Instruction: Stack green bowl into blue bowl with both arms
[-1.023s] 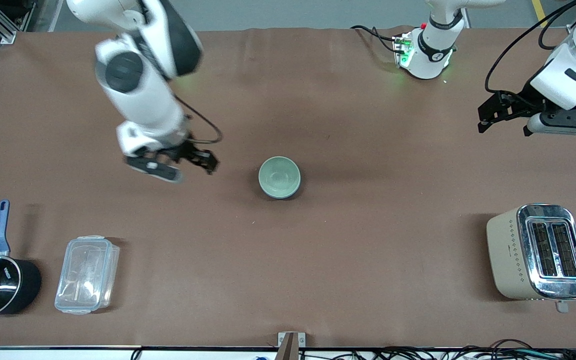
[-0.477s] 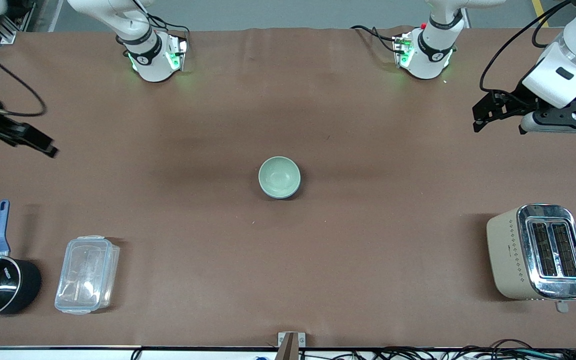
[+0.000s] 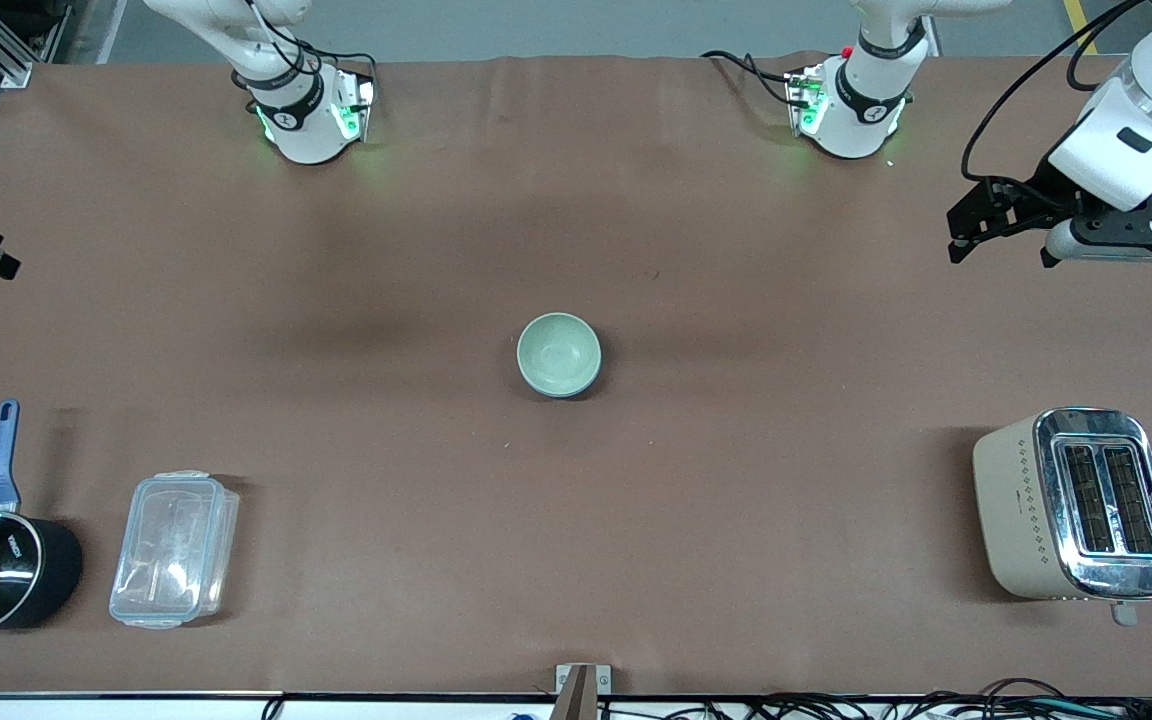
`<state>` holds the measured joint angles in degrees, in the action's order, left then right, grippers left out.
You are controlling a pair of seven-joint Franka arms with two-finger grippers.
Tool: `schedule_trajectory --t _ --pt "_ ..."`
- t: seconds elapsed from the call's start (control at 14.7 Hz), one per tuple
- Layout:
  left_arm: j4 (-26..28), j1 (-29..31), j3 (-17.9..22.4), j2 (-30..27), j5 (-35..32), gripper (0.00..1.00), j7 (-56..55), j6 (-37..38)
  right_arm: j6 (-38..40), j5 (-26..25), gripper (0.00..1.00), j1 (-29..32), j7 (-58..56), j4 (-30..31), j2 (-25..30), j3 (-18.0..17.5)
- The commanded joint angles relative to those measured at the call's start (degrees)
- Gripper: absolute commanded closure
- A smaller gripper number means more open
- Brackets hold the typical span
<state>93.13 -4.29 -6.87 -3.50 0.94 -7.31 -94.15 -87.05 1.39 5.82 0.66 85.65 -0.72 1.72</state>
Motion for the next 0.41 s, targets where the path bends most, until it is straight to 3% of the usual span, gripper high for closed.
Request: schedule_trajectory --t 0.0,0.34 --pt "-1.63 0.34 0.19 0.07 -1.38 0.0 -0.25 0.37 1.36 -0.25 0.0 -2.39 0.13 -1.19 -0.6 2.23" --pt "-2.25 0.34 0.37 0.16 -1.47 0.0 -0.34 1.86 1.8 -0.07 0.0 -2.3 0.13 -1.19 -0.6 2.24"
